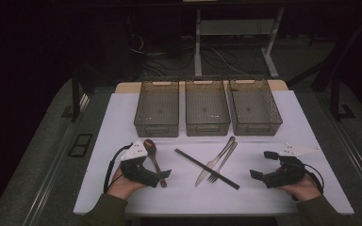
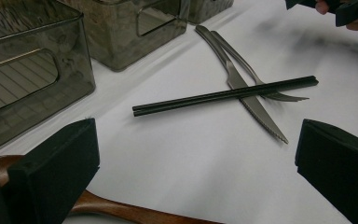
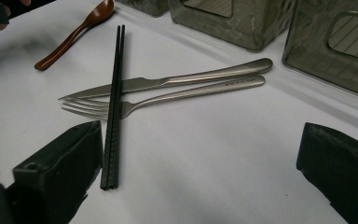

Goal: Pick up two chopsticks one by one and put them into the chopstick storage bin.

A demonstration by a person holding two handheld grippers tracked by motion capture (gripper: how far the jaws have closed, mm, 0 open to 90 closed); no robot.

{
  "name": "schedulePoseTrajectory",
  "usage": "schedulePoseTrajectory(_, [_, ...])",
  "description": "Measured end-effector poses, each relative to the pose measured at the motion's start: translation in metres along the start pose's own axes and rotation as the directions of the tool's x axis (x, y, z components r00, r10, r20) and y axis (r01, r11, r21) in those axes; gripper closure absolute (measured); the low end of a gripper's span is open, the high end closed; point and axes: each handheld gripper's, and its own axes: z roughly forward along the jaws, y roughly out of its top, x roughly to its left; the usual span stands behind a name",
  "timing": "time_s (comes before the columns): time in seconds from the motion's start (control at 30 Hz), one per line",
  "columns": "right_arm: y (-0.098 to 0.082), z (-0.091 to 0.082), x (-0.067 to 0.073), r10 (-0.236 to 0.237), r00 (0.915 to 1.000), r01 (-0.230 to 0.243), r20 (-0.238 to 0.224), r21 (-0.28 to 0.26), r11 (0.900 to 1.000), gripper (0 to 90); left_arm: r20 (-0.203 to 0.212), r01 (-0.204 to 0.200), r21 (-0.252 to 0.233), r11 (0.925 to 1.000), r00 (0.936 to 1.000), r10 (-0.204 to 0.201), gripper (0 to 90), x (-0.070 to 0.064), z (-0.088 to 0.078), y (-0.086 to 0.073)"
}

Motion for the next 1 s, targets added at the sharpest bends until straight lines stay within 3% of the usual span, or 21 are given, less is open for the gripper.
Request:
schedulePoseTrajectory(0.63, [0.015,0.008,0.011,-0.04,0.9992,0.041,-0.007,0.038,0.998,0.9,-0.003,-0.005,-0.009,0.9999,1.0,0.005,0.0,-0.003,-0.001,0.001])
schedulePoseTrajectory(0.9, [0.023,0.016,0.012,-0.032,0.9989,0.033,-0.034,0.036,0.999,0.9,0.004,-0.002,-0.011,0.9999,1.0,0.002,0.0,-0.003,0.0,0.002])
schedulePoseTrajectory(1.0, [0.025,0.02,0.014,-0.051,0.9979,0.052,-0.039,0.04,0.998,0.9,-0.001,-0.01,-0.01,0.9999,0.9999,0.01,0.0,-0.004,0.0,0.002])
